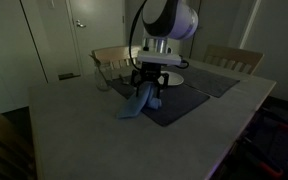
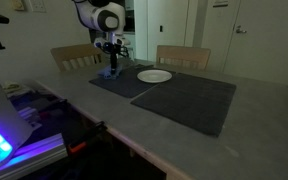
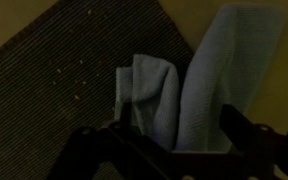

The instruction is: Use the towel to wipe the plate.

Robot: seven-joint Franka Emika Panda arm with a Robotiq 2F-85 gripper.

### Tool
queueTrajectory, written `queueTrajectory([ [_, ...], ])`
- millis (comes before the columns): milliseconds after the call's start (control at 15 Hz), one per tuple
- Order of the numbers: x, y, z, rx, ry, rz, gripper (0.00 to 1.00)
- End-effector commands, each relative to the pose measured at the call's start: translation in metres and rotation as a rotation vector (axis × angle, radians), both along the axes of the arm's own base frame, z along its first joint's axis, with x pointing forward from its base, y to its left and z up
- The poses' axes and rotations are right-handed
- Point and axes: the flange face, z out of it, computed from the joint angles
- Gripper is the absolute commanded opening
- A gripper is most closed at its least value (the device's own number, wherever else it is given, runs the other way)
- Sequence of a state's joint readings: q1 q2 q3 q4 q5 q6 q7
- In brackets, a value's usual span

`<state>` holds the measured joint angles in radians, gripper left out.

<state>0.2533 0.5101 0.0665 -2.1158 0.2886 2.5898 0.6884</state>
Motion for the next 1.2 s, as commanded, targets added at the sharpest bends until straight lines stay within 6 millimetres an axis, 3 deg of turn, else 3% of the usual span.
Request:
queueTrajectory([
  [0, 0.001, -0.002, -0.004, 0.038, -0.021, -0.015, 0.6],
  [333, 0.006, 0.002, 0.006, 0.062, -0.061, 0.041, 0.24],
  [533, 0.016, 0.002, 0.022, 0.092, -0.092, 0.115, 0.04],
  [667, 0.025, -0.003, 0.035, 0.101, -0.114, 0.168, 0.0],
  [867, 0.04, -0.017, 0.055, 0.095, -0.15, 0.241, 0.02],
  [1133, 0.057, -0.047, 0.08, 0.041, -0.178, 0.331, 0.02],
])
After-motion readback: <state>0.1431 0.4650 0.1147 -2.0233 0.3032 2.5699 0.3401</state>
